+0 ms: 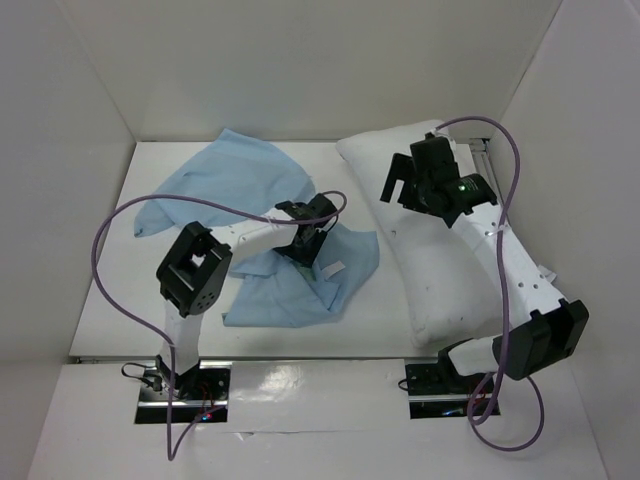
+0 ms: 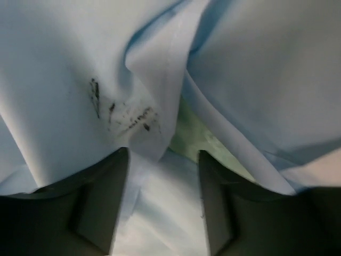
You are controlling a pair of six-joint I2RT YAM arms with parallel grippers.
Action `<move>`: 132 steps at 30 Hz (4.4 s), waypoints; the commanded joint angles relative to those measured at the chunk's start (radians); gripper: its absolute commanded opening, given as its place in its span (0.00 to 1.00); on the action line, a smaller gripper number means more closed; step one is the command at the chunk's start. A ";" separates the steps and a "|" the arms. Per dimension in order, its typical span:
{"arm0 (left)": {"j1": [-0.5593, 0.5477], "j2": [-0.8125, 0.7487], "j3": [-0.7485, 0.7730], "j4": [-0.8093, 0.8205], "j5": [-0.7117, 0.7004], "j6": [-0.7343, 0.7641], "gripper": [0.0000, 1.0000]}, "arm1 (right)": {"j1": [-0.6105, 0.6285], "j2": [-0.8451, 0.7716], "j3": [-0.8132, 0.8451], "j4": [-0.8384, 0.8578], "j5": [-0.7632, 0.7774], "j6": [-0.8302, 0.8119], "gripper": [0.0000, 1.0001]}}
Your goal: Put the pillow into the pillowcase
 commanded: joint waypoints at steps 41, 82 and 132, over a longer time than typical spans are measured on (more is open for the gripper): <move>0.105 0.038 0.021 0.066 0.050 0.042 0.17 | -0.055 0.039 0.123 0.005 -0.058 -0.080 0.99; 0.431 0.107 0.716 -0.144 0.509 -0.069 0.00 | -0.133 -0.215 -0.004 0.336 -0.586 -0.295 0.00; 0.572 0.141 0.810 0.095 0.477 -0.158 0.00 | 0.124 -0.111 -0.050 -0.374 0.078 0.085 0.96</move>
